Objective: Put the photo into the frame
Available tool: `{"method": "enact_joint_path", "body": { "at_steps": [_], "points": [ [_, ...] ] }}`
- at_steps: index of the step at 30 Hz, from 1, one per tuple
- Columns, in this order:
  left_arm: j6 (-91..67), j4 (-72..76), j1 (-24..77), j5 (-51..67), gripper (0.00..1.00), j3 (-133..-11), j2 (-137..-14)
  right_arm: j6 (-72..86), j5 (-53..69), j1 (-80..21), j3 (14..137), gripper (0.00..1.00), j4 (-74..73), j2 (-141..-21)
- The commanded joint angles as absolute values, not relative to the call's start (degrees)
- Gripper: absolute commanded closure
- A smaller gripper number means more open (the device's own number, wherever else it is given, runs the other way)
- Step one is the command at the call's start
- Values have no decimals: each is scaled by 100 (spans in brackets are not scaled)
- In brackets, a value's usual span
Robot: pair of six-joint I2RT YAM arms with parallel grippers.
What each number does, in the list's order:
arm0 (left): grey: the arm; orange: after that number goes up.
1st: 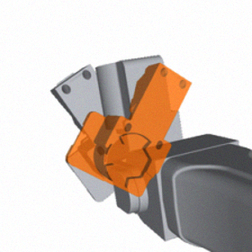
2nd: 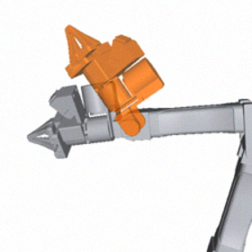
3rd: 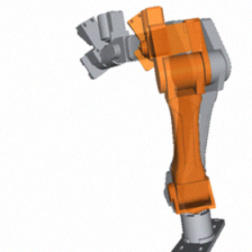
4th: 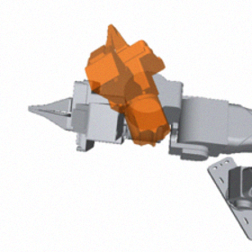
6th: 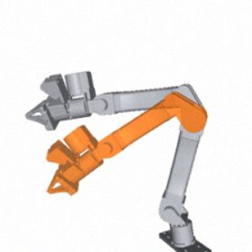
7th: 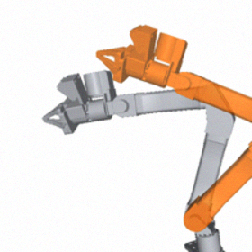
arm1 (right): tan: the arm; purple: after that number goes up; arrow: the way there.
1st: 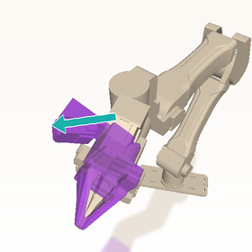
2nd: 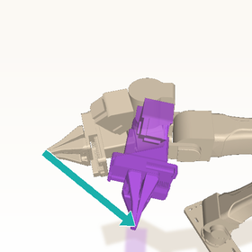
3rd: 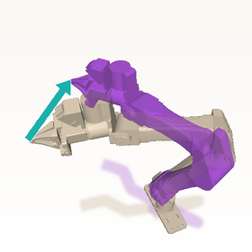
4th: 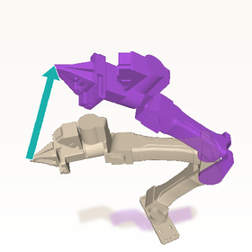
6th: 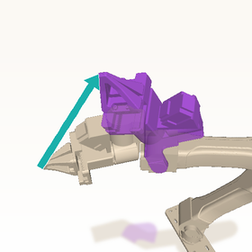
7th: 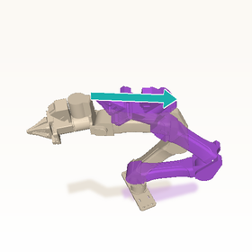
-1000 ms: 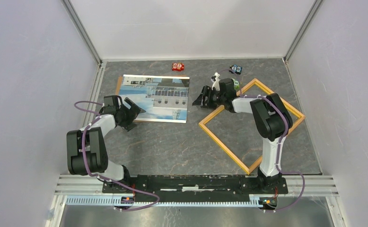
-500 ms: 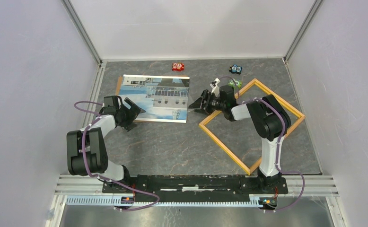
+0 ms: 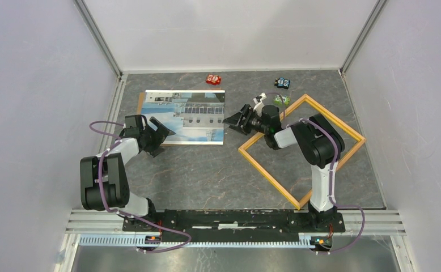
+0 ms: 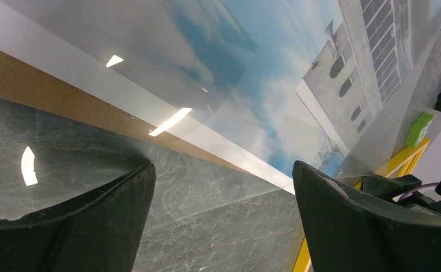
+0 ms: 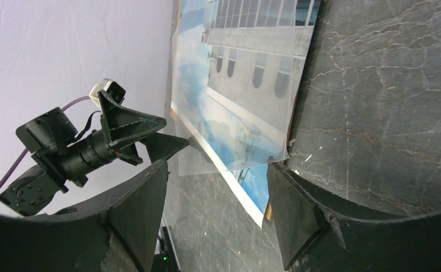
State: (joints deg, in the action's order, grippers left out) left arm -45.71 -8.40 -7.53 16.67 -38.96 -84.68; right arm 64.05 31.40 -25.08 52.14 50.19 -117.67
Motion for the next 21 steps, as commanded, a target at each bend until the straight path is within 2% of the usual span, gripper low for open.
{"method": "enact_joint_path", "body": {
  "at_steps": [1,13,17,21],
  "points": [
    [-4507,-1375,-659,1415,0,-3542,-8763,6550,2545,-2572,5299,30,5660,-11937],
    [-4491,-1297,-659,1414,0,-3532,-8833,7131,1597,-2781,5602,30,6161,-12488],
    [-4450,-1323,-659,1415,0,-3533,-8821,7040,1113,-2717,5459,28,5759,-12346],
    [-4438,-1341,-658,1371,0,-3523,-8795,6990,1273,-2653,5741,28,5407,-12564]
  ]
}}
